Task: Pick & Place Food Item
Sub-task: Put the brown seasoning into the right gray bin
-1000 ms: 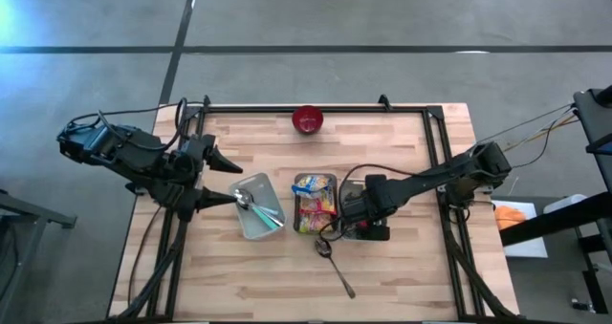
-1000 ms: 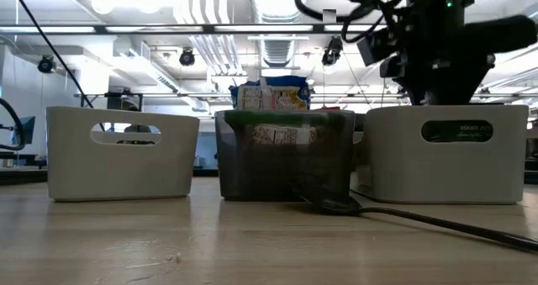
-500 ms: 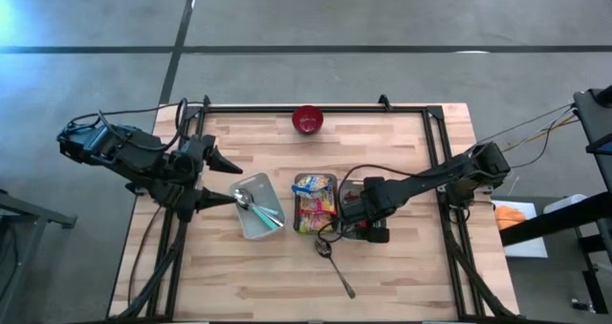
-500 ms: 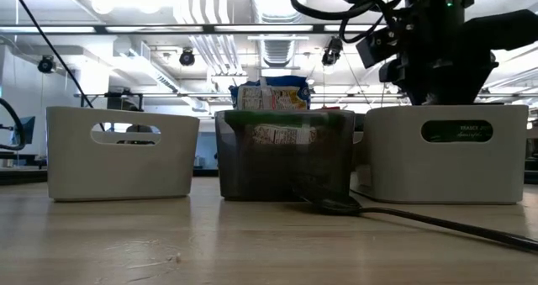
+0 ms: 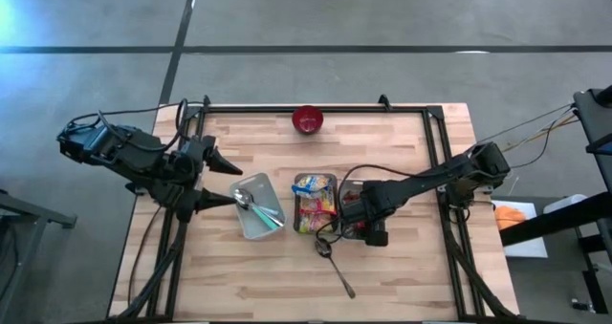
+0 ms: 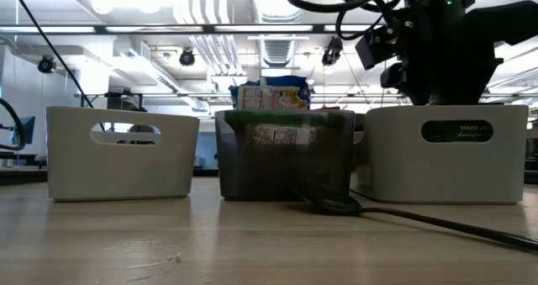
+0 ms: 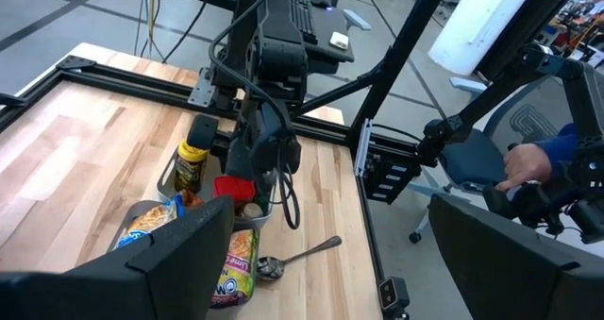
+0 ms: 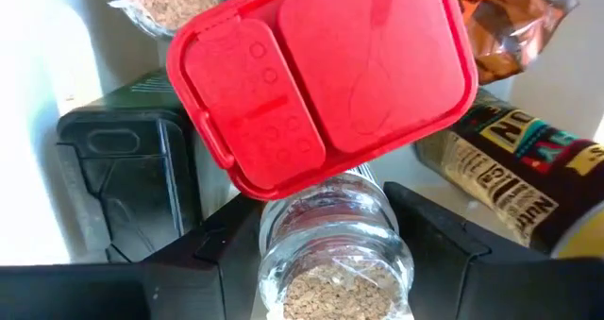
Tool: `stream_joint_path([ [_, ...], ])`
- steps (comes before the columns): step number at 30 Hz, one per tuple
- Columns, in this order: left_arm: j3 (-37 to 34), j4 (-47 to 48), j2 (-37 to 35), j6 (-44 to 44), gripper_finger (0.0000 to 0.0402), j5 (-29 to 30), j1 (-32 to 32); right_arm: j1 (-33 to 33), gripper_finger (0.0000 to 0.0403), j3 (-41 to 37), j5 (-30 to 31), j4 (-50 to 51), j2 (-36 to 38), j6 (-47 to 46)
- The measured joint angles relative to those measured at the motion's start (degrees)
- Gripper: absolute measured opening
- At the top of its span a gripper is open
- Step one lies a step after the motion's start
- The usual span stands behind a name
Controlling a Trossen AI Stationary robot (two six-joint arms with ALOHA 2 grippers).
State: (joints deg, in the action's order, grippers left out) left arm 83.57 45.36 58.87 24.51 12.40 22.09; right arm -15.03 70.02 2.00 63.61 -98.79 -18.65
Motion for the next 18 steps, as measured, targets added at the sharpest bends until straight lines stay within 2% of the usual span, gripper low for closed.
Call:
stream_joint_path([
  [11,-0.01,0.01,0.0,0.02,0.0361,-0.48,0.17,-0.37,0.0188,-0.05,-2.06,-1.03,-3.96,-0.25],
  [18,0.0,0.01,0.0,0.03,0.0361,-0.49,0.17,-0.39,0.0189,-0.09,-2.2,-1.27,-3.75,-0.65],
])
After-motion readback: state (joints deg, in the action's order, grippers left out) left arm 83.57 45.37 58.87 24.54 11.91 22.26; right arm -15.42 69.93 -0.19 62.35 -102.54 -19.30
